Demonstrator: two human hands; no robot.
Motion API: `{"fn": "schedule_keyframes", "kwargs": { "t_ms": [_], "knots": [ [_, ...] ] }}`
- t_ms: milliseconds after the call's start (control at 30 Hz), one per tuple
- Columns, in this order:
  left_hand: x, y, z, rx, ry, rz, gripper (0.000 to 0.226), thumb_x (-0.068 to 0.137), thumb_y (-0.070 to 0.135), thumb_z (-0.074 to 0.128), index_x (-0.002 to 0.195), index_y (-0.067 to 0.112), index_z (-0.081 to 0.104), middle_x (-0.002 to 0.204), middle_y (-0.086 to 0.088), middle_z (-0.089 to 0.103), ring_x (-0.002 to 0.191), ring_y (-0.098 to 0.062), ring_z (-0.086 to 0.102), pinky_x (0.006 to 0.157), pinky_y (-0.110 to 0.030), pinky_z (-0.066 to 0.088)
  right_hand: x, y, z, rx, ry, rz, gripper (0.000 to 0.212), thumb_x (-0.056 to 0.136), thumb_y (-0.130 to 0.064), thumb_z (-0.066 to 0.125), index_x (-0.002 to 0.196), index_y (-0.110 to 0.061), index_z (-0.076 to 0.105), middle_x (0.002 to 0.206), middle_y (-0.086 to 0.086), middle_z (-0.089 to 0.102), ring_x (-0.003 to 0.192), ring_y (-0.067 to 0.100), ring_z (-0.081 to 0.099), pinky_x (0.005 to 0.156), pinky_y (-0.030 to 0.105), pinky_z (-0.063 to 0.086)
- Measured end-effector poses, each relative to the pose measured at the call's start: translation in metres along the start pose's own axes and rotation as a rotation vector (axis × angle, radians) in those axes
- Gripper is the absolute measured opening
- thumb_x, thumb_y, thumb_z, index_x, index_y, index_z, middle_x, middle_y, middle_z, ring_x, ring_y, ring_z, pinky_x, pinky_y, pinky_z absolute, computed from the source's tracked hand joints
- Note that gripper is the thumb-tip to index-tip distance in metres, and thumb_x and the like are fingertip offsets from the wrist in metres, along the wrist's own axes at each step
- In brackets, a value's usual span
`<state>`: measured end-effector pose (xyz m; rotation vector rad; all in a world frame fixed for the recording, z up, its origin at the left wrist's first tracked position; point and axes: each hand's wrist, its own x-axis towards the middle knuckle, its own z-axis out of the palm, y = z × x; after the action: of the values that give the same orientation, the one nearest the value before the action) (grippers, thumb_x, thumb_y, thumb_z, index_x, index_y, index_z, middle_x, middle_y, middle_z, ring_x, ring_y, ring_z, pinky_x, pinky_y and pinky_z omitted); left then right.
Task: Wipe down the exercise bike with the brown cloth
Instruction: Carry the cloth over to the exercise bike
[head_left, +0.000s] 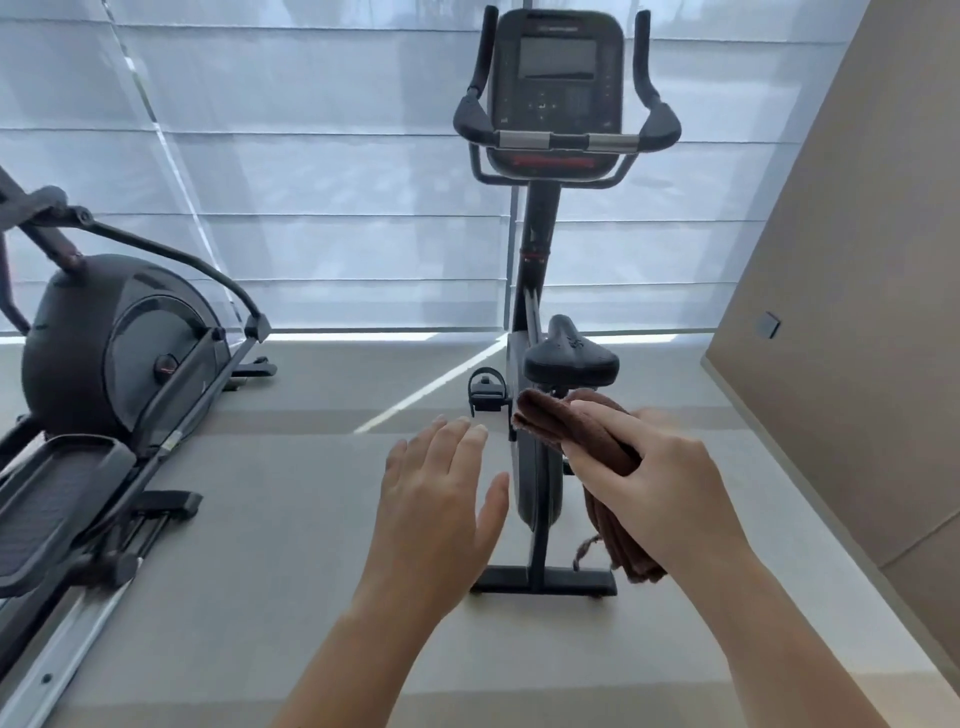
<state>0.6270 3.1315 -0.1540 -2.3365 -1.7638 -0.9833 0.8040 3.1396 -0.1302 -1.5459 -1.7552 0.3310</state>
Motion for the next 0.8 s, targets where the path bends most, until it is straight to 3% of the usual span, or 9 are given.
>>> {"fn": "schedule_keyframes", "kwargs": {
  "t_ms": [233, 400, 667, 800],
  "knots": [
    [0.104, -0.127, 0.014, -0.036, 0.005, 0.013, 0.038, 0.083, 0.025, 0.052, 0.113, 0.002, 0.059, 0.113, -0.015, 0.063, 0.112, -0.036, 0.054, 0.094, -0.053, 0.043, 0.131, -0.039, 0.096, 0.002, 0.010, 0.017, 0.039, 0.074, -0.051, 0.055, 0.112, -0.044, 0.060, 0.083, -0.008, 0.055, 0.078, 0.009, 0.056, 0.070, 0.026, 0.049],
    [0.174, -0.203, 0.026, -0.033, 0.014, 0.057, 0.037, 0.084, 0.025, 0.054, 0.113, 0.003, 0.060, 0.114, -0.015, 0.063, 0.112, -0.035, 0.055, 0.093, -0.056, 0.043, 0.218, -0.060, 0.148, -0.004, 0.053, 0.014, 0.038, 0.077, -0.047, 0.058, 0.115, -0.043, 0.059, 0.083, -0.009, 0.056, 0.080, 0.008, 0.056, 0.066, 0.013, 0.042],
    [0.274, -0.276, 0.058, -0.062, -0.004, 0.091, 0.041, 0.087, 0.031, 0.042, 0.110, 0.003, 0.061, 0.111, -0.014, 0.064, 0.110, -0.034, 0.056, 0.092, -0.054, 0.044, 0.329, -0.058, 0.199, -0.009, 0.130, 0.022, 0.037, 0.075, -0.048, 0.056, 0.112, -0.043, 0.061, 0.083, -0.008, 0.058, 0.078, 0.006, 0.056, 0.064, 0.014, 0.041],
    [0.343, -0.307, 0.084, -0.050, 0.038, 0.148, 0.041, 0.087, 0.032, 0.042, 0.109, 0.003, 0.061, 0.111, -0.015, 0.064, 0.109, -0.035, 0.056, 0.091, -0.055, 0.044, 0.401, -0.044, 0.226, 0.023, 0.175, 0.026, 0.033, 0.077, -0.045, 0.058, 0.110, -0.045, 0.061, 0.083, -0.007, 0.060, 0.079, 0.007, 0.056, 0.068, 0.021, 0.045]
  ]
}}
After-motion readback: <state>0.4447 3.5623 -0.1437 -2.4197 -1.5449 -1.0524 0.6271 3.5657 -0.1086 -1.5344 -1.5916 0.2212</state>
